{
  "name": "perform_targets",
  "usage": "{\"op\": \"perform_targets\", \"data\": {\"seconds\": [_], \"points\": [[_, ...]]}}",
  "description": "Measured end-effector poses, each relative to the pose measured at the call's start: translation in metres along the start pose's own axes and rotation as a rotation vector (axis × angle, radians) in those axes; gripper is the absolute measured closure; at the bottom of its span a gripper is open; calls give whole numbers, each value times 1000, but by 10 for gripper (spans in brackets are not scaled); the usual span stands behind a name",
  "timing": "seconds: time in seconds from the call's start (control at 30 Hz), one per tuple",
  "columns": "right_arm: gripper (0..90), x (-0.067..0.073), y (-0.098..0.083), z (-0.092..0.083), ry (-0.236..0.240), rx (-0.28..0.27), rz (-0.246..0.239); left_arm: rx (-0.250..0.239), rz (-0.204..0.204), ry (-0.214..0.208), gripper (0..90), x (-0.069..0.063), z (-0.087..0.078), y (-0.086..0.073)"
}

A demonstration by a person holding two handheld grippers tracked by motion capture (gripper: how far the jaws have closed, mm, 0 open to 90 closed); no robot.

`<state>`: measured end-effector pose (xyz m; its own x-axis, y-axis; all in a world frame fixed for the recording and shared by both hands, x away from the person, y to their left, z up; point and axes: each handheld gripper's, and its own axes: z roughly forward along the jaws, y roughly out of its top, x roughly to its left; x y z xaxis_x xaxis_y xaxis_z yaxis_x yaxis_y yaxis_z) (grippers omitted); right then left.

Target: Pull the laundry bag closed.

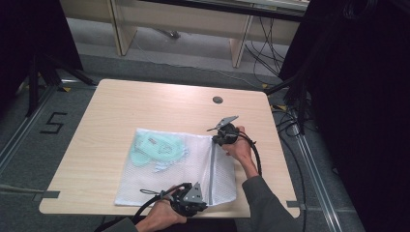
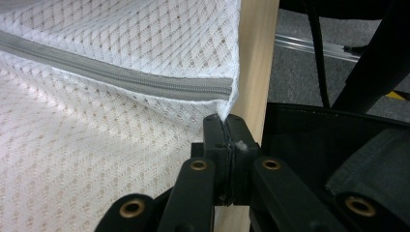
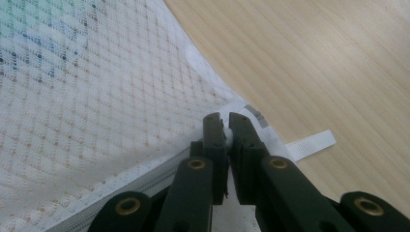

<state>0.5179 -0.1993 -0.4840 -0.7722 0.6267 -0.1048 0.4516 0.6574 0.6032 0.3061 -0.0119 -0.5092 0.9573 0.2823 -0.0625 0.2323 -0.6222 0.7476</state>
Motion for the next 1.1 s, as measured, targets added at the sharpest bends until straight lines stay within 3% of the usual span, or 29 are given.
{"op": "perform_targets", "data": {"seconds": [0.17,0.2,0.4,0.47,0.53,0.63,0.8,0.93,1.1], "points": [[865,1,2,2,-7,-8,-33,17,21,11,889,0,4,1],[865,2,2,2,-21,0,-13,15,18,11,889,0,4,1],[855,1,2,2,-21,19,-20,19,19,11,882,2,3,1],[851,3,2,4,-39,9,-14,15,15,16,879,2,2,2],[824,3,3,2,-24,0,-5,6,7,17,863,3,1,2],[762,5,4,0,-50,-6,6,-21,-15,20,771,2,-2,4],[726,7,7,-6,-33,-43,7,-47,-20,-12,633,3,-12,8],[670,11,8,-15,-28,-63,1,-32,-26,29,525,6,-22,7],[622,18,9,-22,-27,-66,-5,-52,-52,58,478,13,-33,5]]}}
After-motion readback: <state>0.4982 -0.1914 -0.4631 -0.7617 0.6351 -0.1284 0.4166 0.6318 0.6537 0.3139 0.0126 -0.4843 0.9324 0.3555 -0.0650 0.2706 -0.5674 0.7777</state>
